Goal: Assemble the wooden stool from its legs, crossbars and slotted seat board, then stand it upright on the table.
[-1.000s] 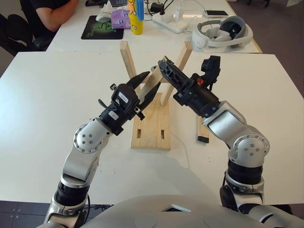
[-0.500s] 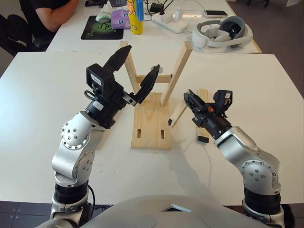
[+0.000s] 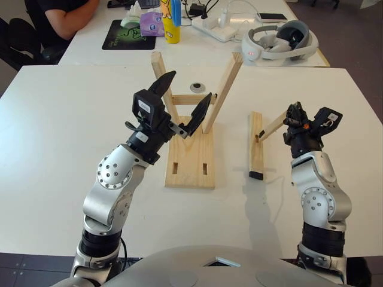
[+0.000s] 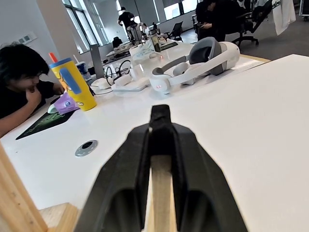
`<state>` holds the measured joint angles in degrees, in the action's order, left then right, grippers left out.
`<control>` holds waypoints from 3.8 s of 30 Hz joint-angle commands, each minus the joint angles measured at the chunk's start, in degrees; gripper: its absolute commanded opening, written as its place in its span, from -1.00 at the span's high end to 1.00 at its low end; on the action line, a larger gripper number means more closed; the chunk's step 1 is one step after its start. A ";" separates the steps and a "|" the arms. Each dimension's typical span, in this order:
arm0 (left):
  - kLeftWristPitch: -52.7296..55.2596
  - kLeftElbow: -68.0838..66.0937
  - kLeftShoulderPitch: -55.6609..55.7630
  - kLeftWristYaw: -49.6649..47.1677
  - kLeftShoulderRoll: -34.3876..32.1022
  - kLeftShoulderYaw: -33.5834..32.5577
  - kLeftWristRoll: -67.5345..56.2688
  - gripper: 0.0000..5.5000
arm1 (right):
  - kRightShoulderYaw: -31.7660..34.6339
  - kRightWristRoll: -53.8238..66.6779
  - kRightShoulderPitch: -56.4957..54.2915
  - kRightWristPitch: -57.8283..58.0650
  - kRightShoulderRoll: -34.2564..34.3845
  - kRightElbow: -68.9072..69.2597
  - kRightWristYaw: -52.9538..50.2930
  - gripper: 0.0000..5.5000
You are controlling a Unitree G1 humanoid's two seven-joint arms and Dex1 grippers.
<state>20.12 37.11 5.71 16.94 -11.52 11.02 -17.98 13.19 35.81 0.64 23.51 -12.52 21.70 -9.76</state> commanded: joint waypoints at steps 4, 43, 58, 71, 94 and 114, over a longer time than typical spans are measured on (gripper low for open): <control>0.40 -1.25 0.87 1.95 -0.65 -0.17 -0.48 -0.65 | 1.14 -2.54 1.08 -3.29 5.89 -0.23 -0.47 0.84; 4.53 -0.79 4.00 4.80 -1.53 -0.48 -2.08 -0.65 | -11.19 -26.92 9.79 -21.56 10.48 -10.26 6.83 0.84; 6.09 -0.44 4.03 4.59 -2.40 -0.42 -3.05 -0.65 | -12.23 -28.60 8.52 -20.14 10.19 -13.12 10.04 0.84; 3.92 -0.18 2.37 1.91 -0.42 0.93 -0.12 -0.65 | -12.74 -26.18 -2.32 3.75 6.31 -12.23 13.83 0.84; 0.53 -2.48 1.62 0.53 0.86 1.38 2.49 -0.65 | -11.93 -25.98 -4.70 6.64 3.98 -11.85 15.81 0.62; -3.40 -2.55 -1.87 -2.01 3.08 2.46 6.23 -0.65 | -1.40 -17.19 -17.29 10.53 -1.70 4.94 19.55 0.02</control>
<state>17.40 34.46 4.19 15.71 -9.13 13.03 -12.81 10.30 16.73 -10.79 33.05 -14.42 28.01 10.32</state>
